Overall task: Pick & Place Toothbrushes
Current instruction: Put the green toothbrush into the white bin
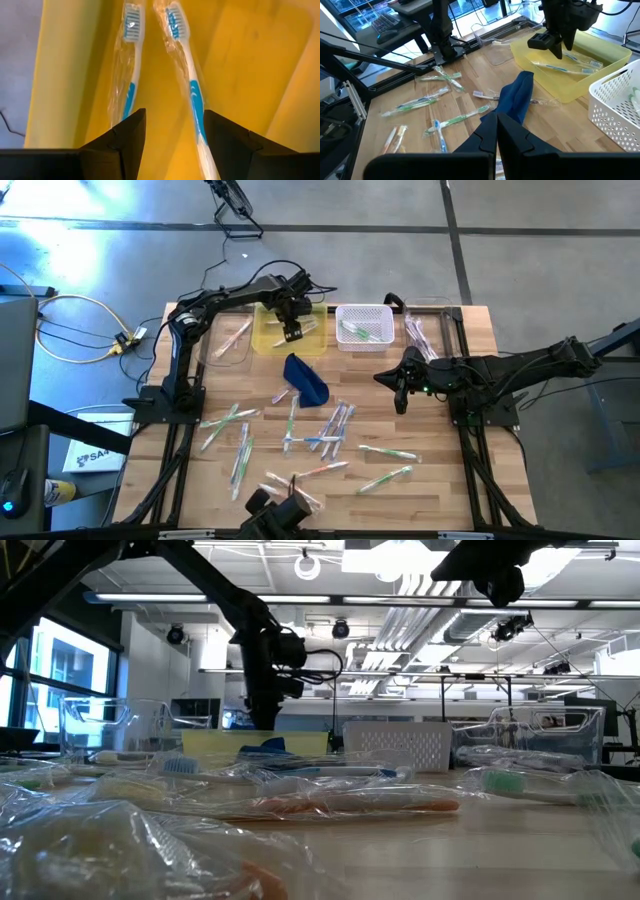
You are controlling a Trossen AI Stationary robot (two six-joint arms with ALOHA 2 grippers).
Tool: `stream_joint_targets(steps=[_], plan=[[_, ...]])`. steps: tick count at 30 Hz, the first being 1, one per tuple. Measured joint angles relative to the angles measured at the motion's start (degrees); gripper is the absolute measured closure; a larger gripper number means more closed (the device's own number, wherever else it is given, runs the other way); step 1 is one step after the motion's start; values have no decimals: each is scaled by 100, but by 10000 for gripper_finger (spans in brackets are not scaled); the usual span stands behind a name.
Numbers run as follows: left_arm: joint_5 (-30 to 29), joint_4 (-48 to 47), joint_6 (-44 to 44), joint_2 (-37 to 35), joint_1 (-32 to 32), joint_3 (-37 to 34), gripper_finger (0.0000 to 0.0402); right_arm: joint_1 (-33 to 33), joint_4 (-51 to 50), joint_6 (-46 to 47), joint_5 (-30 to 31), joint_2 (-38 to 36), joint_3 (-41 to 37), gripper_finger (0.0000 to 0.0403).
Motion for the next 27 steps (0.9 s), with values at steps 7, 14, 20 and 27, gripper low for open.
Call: stream_joint_targets(steps=[7, 14, 20, 27], plan=[[-2, 9, -80, 0, 2, 0, 210, 0, 0, 25, 0, 0, 0, 399], [28, 158, -446, -13, -6, 0, 210, -2, 0, 32, -1, 0, 2, 399], [116, 332, -297, -291, -204, -2, 210, -2, 1, 37, -1, 0, 1, 398], [-68, 484, 12, -927, -627, -2, 210, -2, 8, 39, 0, 0, 1, 398]])
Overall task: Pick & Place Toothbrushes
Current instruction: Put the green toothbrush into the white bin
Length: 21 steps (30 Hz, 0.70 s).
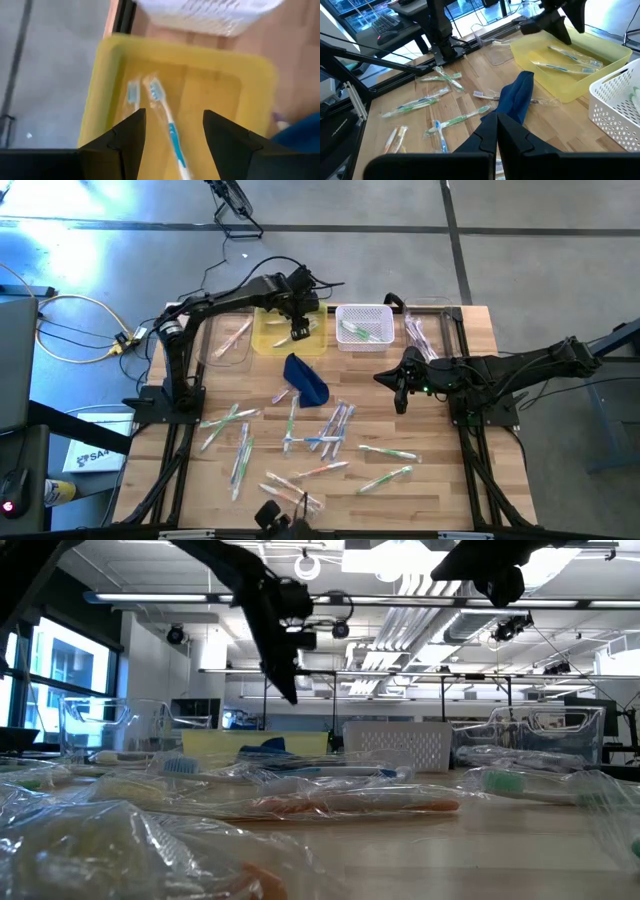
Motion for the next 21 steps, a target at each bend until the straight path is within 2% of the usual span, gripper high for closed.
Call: stream_joint_targets(steps=[4, 9, 13, 17, 21], plan=[[-413, 272, -26, -337, -344, 0, 210, 0, 5, 0, 0, 0, -1, 398], [-425, 943, 302, -697, -724, 0, 210, 2, 30, -35, 0, 0, -1, 398], [-236, 962, 567, -895, -951, -21, 210, 0, 38, -41, 0, 0, -1, 398], [-139, 1437, 644, -1358, -1133, -589, 210, 0, 36, -47, 0, 0, 0, 398], [-96, 2233, 491, -2028, -1168, -1614, 210, 2, 36, -143, 0, 0, 1, 398]])
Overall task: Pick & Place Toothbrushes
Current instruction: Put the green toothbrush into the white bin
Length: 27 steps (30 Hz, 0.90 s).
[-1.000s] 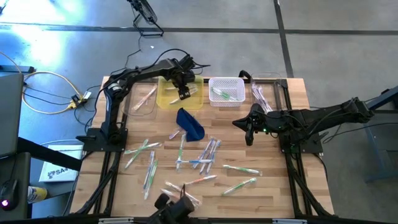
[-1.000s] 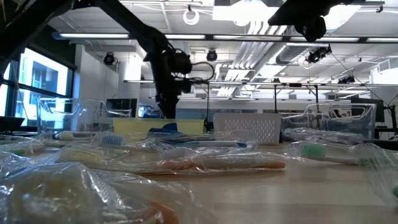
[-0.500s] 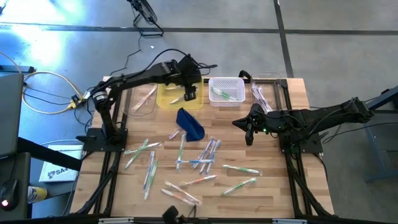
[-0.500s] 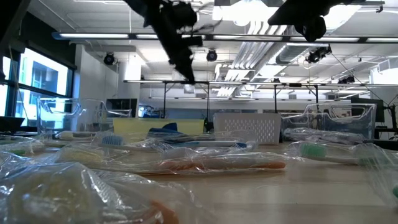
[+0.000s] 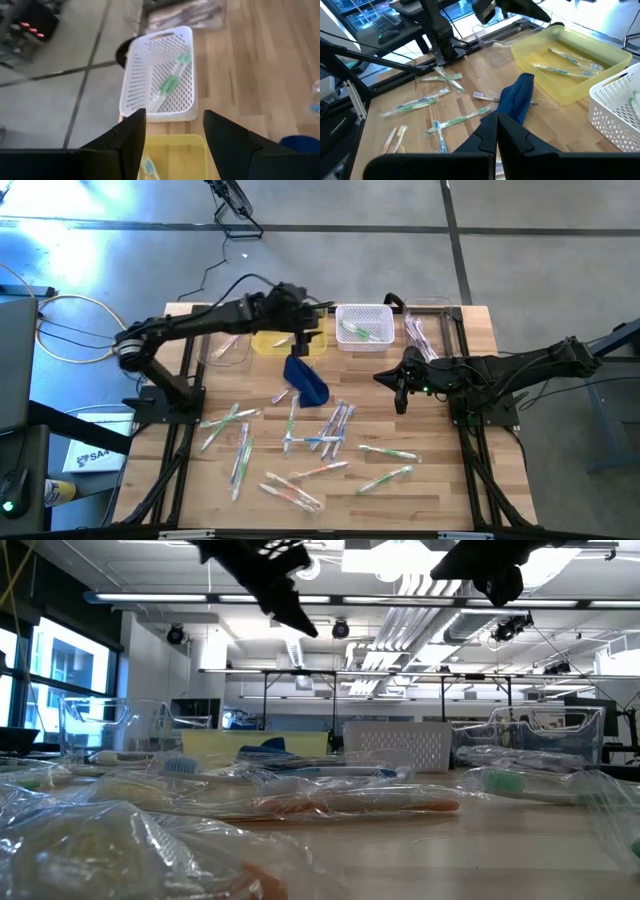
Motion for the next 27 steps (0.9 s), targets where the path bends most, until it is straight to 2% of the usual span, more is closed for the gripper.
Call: stream_joint_targets(steps=[6, 12, 17, 27], plan=[[50, 1183, -10, -1175, -312, -1408, 210, -1, -6, -18, 0, 0, 0, 398], [-265, 2192, 156, -2108, -902, -2301, 210, -1, 0, -53, -1, 0, 0, 398], [-467, 2296, 148, -2475, -1245, -2526, 210, -1, -4, -54, -1, 0, -1, 398], [-444, 2764, -606, -2524, -1595, -2527, 210, -1, -2, -57, -3, 0, -1, 398]])
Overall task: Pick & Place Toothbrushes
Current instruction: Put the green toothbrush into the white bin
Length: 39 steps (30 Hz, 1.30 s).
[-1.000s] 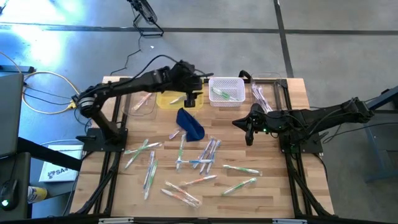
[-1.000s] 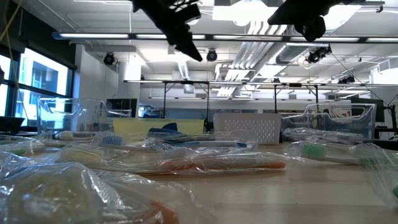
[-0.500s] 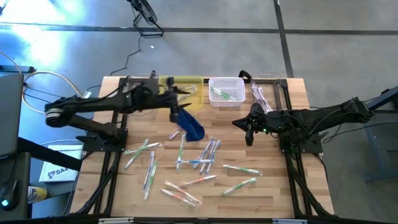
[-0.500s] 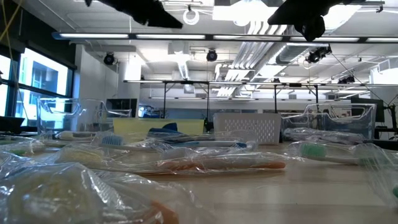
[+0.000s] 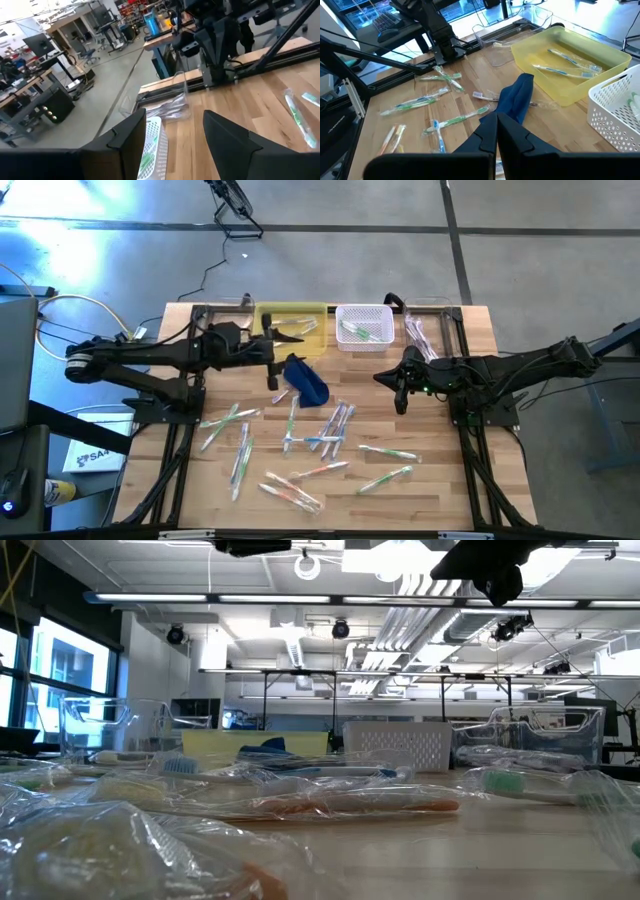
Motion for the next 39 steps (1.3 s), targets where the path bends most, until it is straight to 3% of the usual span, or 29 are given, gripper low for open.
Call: stream_joint_targets(steps=[9, 13, 39], plan=[[-2, 157, -1461, 1, 15, 1, 210, 1, -1, -2, -21, 0, 1, 398], [-2, 148, -1676, 1, 15, 0, 210, 1, 0, -108, -21, 0, 2, 398], [-3, -161, -1393, 5, 15, 1, 210, -1, 4, -147, -21, 0, 2, 398]])
